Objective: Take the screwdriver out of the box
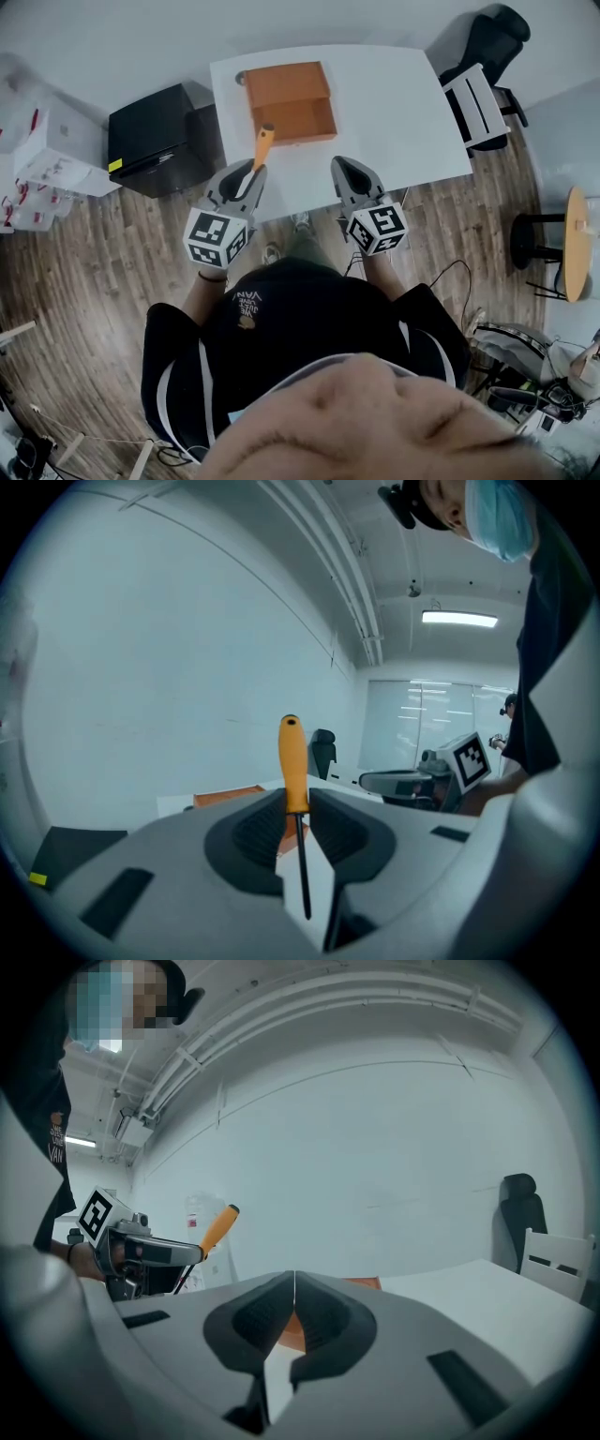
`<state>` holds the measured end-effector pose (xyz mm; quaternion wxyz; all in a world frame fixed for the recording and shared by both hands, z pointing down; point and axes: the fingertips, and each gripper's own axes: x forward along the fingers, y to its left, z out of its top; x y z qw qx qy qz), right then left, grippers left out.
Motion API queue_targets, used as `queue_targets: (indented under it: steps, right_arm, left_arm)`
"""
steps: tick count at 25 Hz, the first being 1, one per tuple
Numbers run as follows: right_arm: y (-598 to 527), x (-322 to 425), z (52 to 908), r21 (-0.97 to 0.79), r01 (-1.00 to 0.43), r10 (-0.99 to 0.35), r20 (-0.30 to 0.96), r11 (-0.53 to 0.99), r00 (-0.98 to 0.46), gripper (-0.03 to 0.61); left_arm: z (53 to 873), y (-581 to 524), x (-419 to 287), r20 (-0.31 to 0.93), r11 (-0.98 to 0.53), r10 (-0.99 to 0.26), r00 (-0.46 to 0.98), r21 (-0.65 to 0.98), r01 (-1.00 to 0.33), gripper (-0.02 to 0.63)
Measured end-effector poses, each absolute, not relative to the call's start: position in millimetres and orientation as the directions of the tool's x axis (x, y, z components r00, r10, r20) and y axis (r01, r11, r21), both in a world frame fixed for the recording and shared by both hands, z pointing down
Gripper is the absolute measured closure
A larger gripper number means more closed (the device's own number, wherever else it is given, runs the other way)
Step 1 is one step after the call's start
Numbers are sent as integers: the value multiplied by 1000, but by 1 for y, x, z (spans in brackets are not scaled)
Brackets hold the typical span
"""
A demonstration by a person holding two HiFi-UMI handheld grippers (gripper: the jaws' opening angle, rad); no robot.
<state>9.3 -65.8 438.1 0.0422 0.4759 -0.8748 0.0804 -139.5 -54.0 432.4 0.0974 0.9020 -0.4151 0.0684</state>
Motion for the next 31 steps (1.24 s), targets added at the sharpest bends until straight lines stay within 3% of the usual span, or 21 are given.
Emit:
queue_targets:
  steps: [21, 31]
  right_arm:
    - [-75, 10, 444, -100, -838, -818, 183, 536, -546, 566]
    - [-84, 10, 447, -101, -844, -824, 183, 528, -537, 566]
  left_arm:
    - [448, -70, -134, 238, -613, -745, 623, 125, -780, 535]
    - [448, -96, -120, 184, -634, -727, 661, 188, -750, 535]
